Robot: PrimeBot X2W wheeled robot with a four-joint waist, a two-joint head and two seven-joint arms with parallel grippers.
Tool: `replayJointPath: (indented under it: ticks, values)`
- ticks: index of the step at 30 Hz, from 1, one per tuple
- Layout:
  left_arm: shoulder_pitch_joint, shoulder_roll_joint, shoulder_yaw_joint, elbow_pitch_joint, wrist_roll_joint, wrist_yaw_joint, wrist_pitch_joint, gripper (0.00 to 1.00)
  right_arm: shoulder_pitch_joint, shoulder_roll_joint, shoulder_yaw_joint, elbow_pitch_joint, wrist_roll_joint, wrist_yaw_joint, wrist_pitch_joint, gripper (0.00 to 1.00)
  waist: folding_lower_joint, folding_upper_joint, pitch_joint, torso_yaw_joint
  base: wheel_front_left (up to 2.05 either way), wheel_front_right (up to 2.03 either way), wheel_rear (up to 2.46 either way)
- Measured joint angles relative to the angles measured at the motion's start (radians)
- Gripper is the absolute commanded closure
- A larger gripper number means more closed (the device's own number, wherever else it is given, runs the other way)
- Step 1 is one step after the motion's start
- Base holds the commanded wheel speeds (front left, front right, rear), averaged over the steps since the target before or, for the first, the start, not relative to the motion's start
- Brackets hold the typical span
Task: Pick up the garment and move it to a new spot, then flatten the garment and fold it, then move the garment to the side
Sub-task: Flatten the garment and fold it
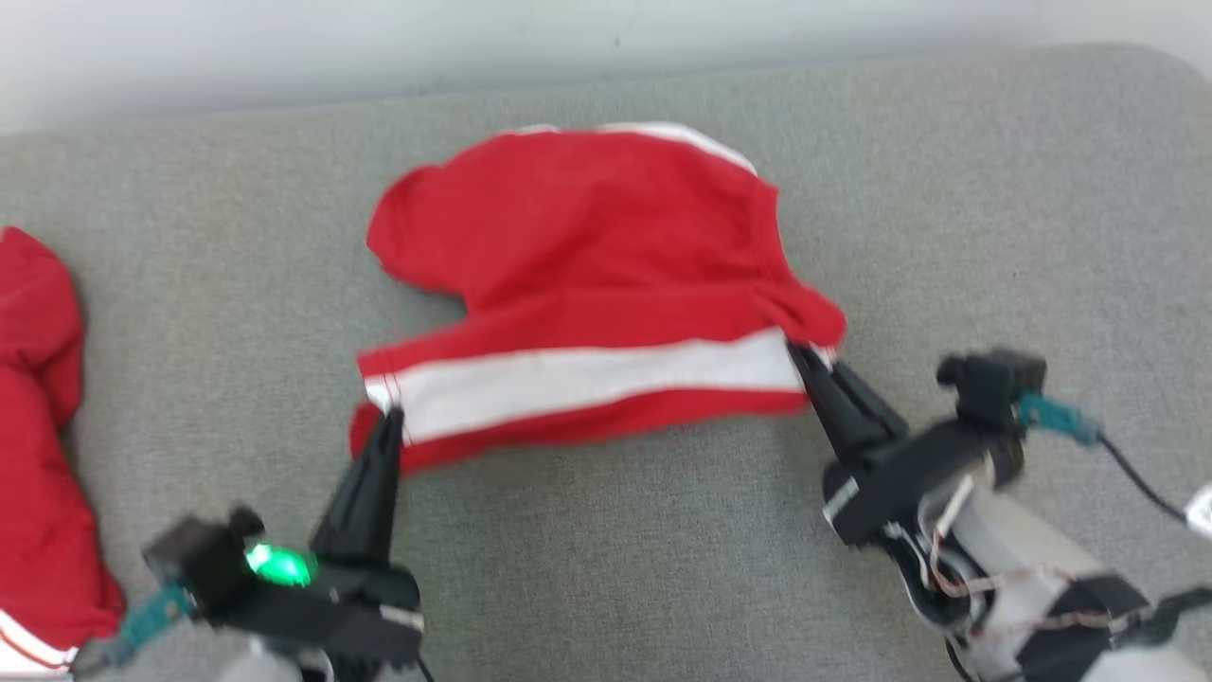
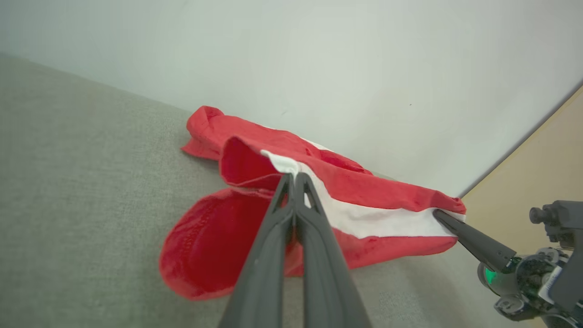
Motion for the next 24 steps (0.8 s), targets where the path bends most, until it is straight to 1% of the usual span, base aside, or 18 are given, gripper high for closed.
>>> replayJointPath:
  ticks: [5, 10, 12, 20, 24]
  values:
    - [0.111, -0.063, 0.043, 0.019, 0.03, -0.008, 0.0, 1.0, 0.118, -0.013, -0.031, -0.005, -0.029, 0.0, 0.0, 1.0, 0.0, 0.0, -0.034, 0.012, 0.0, 0.0, 0.0]
    - [0.168, -0.098, 0.037, 0.062, 0.065, -0.013, 0.0, 1.0, 0.186, -0.008, -0.052, 0.002, -0.033, 0.0, 0.0, 1.0, 0.0002, 0.0, -0.048, 0.034, 0.0, 0.0, 0.0]
    - [0.181, -0.106, 0.04, 0.073, 0.085, -0.015, 0.0, 1.0, 0.204, -0.004, -0.056, 0.003, -0.039, 0.0, 0.0, 1.0, 0.0001, 0.0, -0.054, 0.039, 0.0, 0.0, 0.0]
    - [0.2, -0.125, 0.033, 0.099, 0.097, -0.015, 0.0, 1.0, 0.232, 0.02, -0.08, 0.025, -0.082, 0.0, 0.0, 1.0, 0.0002, 0.0001, -0.071, 0.05, 0.0, 0.0, 0.0]
    - [0.204, -0.125, 0.039, 0.122, 0.145, -0.015, 0.0, 1.0, 0.241, 0.025, -0.086, 0.039, -0.1, 0.0, 0.0, 1.0, 0.0003, 0.0001, -0.077, 0.054, 0.0, 0.0, 0.0]
